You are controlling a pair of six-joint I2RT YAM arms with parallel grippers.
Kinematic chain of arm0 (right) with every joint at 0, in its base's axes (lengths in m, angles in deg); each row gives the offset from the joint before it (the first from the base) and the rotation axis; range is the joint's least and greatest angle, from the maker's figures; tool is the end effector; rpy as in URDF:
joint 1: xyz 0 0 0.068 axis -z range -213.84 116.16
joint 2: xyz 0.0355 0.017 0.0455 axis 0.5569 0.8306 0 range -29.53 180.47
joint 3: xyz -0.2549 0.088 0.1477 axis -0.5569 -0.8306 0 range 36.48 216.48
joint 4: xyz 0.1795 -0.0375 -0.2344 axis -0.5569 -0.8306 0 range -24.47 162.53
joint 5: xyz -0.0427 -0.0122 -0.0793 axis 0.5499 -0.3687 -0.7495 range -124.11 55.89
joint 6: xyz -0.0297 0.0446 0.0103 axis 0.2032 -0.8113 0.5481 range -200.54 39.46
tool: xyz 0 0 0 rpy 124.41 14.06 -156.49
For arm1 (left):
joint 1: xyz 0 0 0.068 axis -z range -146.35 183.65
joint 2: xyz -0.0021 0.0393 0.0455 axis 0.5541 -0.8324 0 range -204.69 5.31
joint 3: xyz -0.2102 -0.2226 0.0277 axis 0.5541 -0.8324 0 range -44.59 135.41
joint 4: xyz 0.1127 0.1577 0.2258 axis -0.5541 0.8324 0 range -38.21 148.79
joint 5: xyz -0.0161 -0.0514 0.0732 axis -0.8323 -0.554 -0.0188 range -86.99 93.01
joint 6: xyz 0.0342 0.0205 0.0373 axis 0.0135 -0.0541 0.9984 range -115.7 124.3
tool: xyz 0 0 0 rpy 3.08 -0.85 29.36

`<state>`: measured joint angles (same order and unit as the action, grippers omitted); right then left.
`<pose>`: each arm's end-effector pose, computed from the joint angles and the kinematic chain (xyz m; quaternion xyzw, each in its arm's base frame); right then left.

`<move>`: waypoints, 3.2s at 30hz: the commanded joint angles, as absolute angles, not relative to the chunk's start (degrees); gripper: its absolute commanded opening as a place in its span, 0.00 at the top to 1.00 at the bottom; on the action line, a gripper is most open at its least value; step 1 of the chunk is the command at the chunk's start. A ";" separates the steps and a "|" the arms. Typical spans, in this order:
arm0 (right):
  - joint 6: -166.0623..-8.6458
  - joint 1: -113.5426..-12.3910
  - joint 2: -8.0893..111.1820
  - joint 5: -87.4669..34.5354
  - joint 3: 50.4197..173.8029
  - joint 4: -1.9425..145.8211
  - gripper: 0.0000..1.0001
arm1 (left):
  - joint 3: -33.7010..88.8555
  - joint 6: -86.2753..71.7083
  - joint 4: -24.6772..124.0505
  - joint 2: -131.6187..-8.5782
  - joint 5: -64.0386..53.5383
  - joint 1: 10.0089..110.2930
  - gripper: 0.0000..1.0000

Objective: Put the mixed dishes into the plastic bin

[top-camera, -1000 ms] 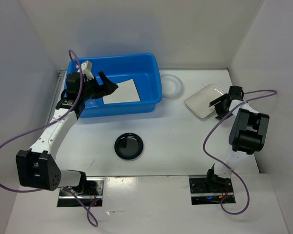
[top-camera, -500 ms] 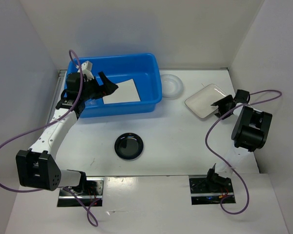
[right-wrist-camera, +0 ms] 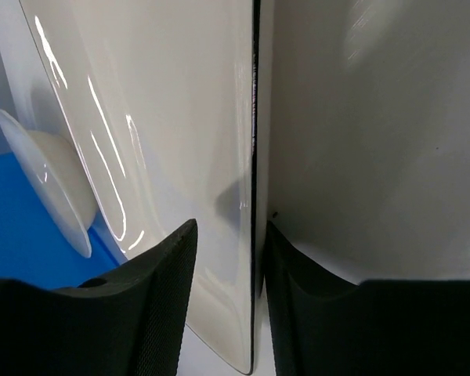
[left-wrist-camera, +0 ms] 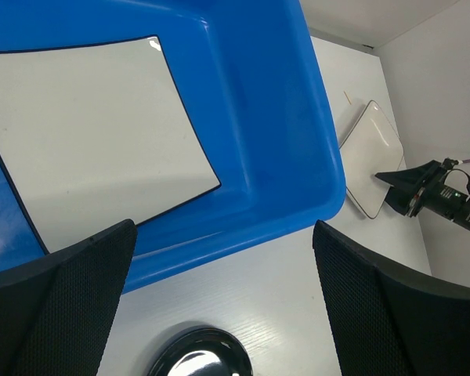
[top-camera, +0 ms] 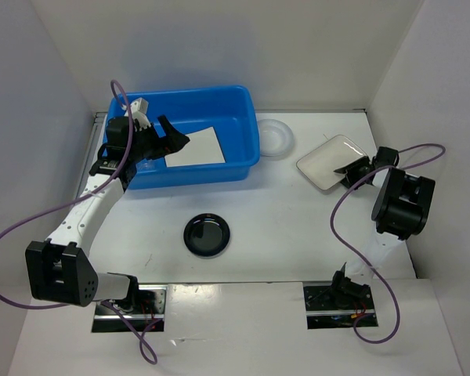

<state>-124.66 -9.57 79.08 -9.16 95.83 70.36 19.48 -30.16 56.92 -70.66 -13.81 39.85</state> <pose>0.3826 -0.1557 0.1382 0.4590 0.8024 0.2564 0.2824 0.3380 -0.0473 0.3726 -0.1098 0.7925 -0.3146 0.5108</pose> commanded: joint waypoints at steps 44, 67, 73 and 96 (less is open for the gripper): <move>-128.53 -27.32 39.55 -22.42 94.81 61.73 1.00 | 17.63 -29.01 54.95 -68.34 -14.13 40.07 0.00; -113.42 -55.54 81.01 -19.43 153.09 49.43 1.00 | 15.96 -31.21 57.06 -61.58 -13.60 40.07 0.00; -112.00 -59.50 94.20 -20.57 167.68 45.38 1.00 | 14.12 -31.21 59.34 -58.95 -13.07 40.07 0.00; -110.60 -65.12 126.38 -26.11 203.82 27.71 1.00 | 11.31 -29.54 63.66 -55.78 -11.40 40.59 0.00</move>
